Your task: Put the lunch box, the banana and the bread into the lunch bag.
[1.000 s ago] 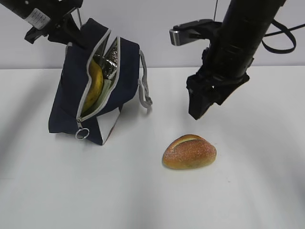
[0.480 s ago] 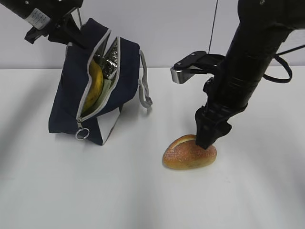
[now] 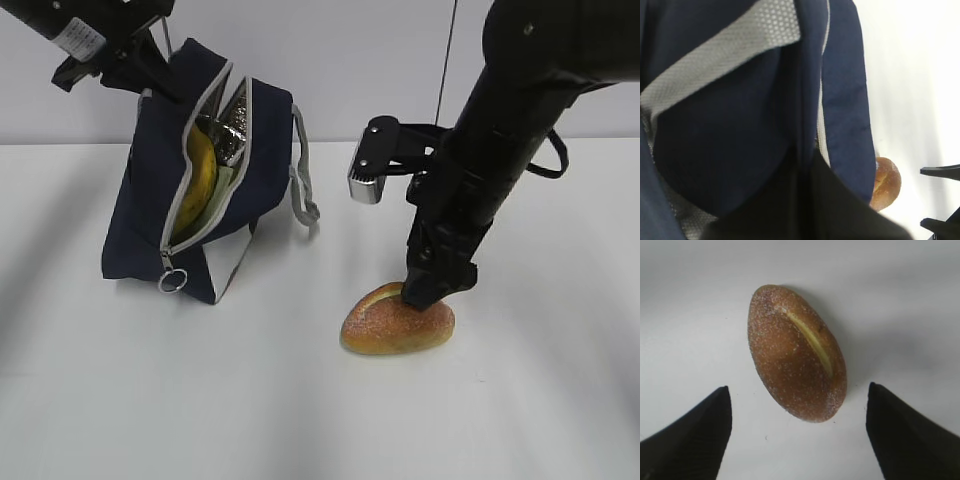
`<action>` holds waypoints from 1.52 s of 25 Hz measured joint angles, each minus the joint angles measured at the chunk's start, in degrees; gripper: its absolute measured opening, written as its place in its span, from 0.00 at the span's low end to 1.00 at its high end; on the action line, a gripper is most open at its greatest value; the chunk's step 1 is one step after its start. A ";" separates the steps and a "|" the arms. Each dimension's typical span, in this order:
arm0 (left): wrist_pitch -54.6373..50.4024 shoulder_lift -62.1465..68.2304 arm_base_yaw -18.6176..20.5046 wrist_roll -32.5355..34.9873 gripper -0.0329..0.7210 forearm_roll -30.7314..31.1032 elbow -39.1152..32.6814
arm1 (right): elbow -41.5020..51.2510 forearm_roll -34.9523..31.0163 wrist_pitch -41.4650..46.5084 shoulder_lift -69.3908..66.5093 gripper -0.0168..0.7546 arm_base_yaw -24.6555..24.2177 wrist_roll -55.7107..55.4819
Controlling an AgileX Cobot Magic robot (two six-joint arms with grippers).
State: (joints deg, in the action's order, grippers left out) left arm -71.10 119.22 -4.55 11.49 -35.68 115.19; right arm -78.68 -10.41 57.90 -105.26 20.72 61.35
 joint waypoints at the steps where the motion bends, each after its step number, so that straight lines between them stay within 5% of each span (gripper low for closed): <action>1: 0.00 0.00 0.00 0.00 0.04 0.00 0.00 | 0.00 -0.23 -0.14 -0.71 0.83 0.00 0.35; 19: 0.00 0.00 0.00 0.00 0.04 0.00 0.00 | 0.00 -1.40 -5.10 -10.31 0.83 0.00 6.84; 28: 0.00 0.00 0.00 0.00 0.04 0.00 0.00 | -0.10 -1.63 -4.83 -10.41 0.58 0.00 7.03; 38: 0.00 0.00 0.00 0.00 0.04 0.00 0.00 | -10.95 -1.32 6.07 -10.99 0.56 0.00 -0.01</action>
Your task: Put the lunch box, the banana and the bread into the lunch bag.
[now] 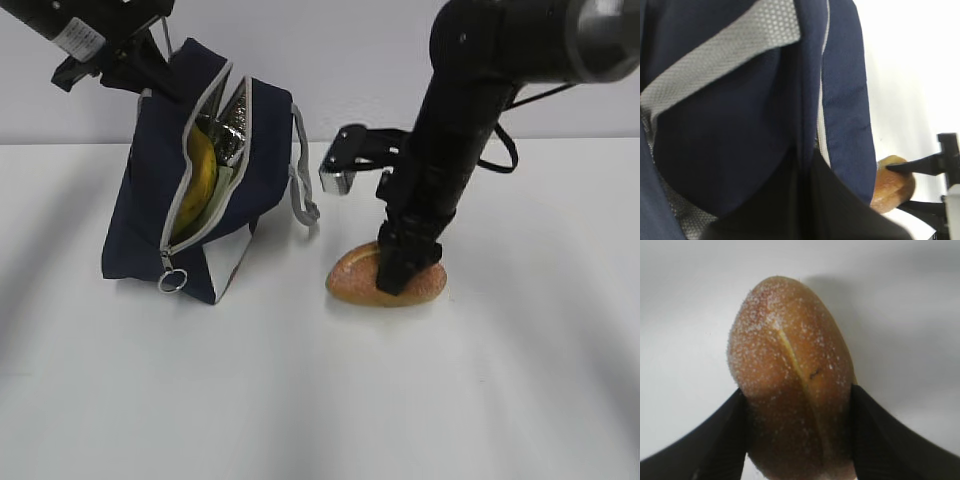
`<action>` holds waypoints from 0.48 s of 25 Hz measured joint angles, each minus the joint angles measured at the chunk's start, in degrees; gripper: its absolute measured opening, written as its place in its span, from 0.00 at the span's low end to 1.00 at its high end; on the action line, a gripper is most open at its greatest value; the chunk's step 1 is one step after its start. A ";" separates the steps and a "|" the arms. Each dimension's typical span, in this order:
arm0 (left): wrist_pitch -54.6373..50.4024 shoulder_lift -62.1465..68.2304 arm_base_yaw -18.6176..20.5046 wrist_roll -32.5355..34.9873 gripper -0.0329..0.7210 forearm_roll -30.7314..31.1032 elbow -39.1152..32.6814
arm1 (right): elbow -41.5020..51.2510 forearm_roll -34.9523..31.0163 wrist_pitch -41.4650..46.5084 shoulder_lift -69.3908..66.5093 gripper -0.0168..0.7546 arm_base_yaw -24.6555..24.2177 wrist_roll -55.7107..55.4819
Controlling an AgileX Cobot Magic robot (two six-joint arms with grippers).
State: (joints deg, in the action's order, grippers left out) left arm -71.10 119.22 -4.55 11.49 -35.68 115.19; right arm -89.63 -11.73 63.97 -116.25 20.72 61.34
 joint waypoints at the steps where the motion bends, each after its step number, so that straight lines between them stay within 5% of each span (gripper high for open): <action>1: 0.00 0.00 0.00 0.00 0.04 0.00 0.00 | -1.89 0.17 1.96 0.00 0.55 0.00 -0.95; 12: 0.00 0.00 0.00 0.00 0.04 0.00 0.00 | -21.71 -1.66 6.20 0.00 0.55 0.00 -25.41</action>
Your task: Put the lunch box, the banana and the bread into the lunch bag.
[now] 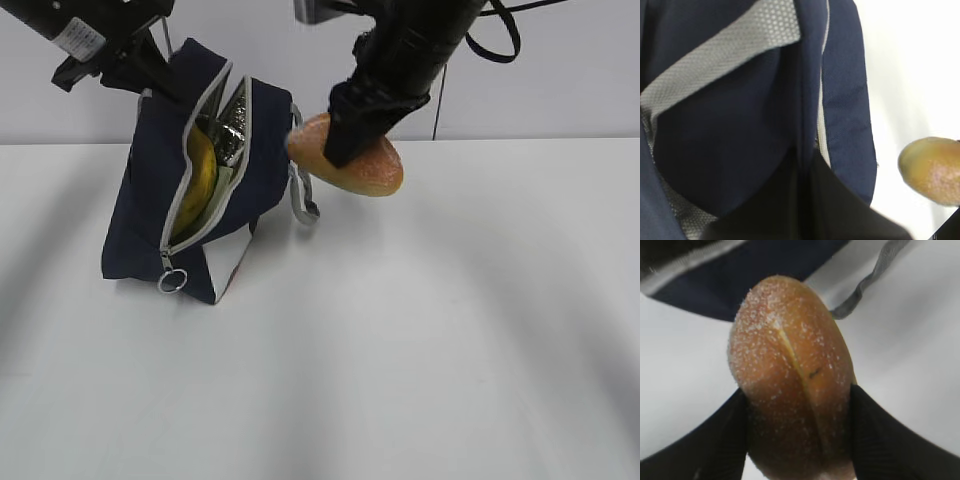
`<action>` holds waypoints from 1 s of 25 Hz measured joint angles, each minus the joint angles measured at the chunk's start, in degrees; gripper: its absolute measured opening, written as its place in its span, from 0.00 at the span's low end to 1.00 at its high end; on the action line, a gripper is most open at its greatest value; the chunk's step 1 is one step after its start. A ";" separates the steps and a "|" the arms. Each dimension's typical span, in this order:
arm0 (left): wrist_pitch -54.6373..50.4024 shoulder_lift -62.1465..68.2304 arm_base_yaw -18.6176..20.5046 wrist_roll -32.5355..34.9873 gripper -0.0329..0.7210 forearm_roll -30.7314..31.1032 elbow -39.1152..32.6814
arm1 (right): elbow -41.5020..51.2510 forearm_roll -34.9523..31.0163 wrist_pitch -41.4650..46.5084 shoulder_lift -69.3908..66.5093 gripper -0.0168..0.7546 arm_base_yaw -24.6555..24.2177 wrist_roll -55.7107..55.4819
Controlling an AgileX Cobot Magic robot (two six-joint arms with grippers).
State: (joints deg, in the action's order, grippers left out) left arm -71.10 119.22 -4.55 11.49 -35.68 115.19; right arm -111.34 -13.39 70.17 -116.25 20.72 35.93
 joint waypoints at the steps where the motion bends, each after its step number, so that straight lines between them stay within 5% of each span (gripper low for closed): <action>1: 0.00 0.00 0.00 0.00 0.04 0.00 0.00 | -0.73 -1.72 -0.15 0.00 0.55 0.00 -2.64; 12: 0.00 0.00 0.00 0.00 0.04 0.00 0.00 | -1.55 -35.19 -20.16 -4.81 0.55 0.00 -12.58; 25: 0.00 0.00 0.00 0.00 0.04 0.00 0.00 | -1.55 -39.26 -23.55 -13.79 0.55 0.00 -16.98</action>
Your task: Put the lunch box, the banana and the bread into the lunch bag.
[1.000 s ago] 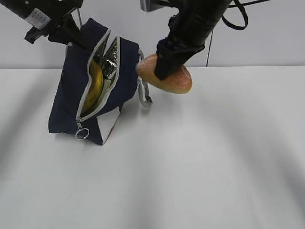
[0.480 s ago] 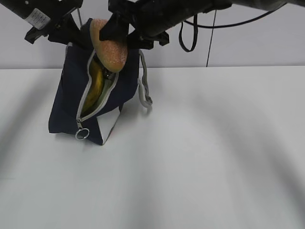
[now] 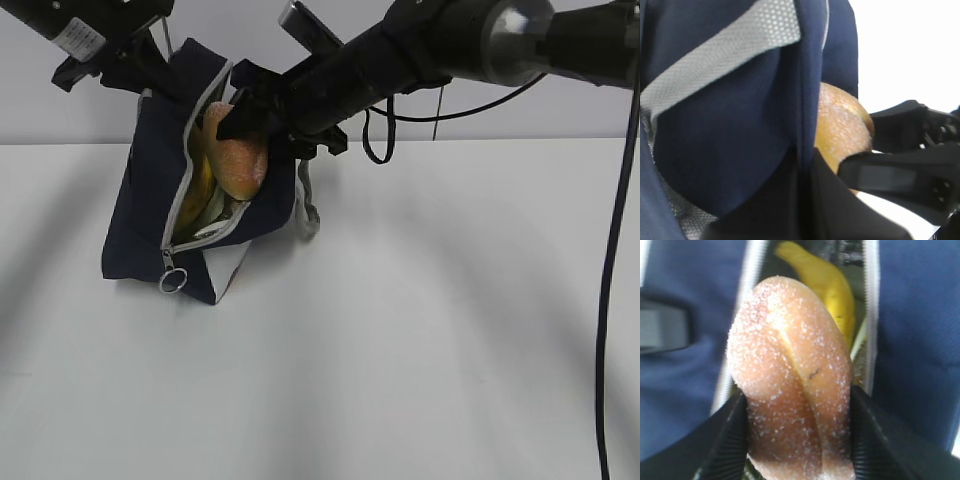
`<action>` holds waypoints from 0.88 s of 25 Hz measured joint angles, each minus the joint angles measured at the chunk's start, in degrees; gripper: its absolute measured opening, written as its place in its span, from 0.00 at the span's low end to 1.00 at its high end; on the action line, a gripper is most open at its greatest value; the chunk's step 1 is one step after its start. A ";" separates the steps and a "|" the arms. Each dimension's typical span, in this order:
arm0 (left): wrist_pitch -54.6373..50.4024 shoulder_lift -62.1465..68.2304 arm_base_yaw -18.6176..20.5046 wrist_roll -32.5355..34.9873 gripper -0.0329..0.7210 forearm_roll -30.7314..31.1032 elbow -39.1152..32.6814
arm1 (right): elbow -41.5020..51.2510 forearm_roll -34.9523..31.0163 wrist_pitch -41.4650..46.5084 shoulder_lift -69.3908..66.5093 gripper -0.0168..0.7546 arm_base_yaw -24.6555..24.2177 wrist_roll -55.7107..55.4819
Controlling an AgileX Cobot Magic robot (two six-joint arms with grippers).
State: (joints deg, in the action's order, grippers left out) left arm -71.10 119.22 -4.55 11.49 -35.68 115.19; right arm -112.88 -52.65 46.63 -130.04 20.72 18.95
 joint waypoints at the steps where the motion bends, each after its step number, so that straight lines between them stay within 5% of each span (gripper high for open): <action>1: 0.00 0.00 0.00 0.00 0.04 0.00 0.00 | 0.00 0.03 -0.59 -0.41 0.55 0.13 -0.30; 5: 0.00 0.00 0.00 0.00 0.04 0.00 0.00 | 0.00 0.37 -4.55 -1.01 0.57 1.75 -0.66; 12: 0.00 0.00 0.00 0.00 0.04 0.00 0.00 | 0.00 6.89 -10.35 -1.08 0.75 5.80 2.48; 22: 0.05 0.00 -0.01 0.00 0.04 -0.53 0.00 | 0.00 14.63 -12.35 -1.08 0.81 6.23 3.55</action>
State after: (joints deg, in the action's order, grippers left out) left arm -71.04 119.22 -4.56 11.49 -36.21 115.19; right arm -112.88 -38.01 34.27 -131.13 26.95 22.50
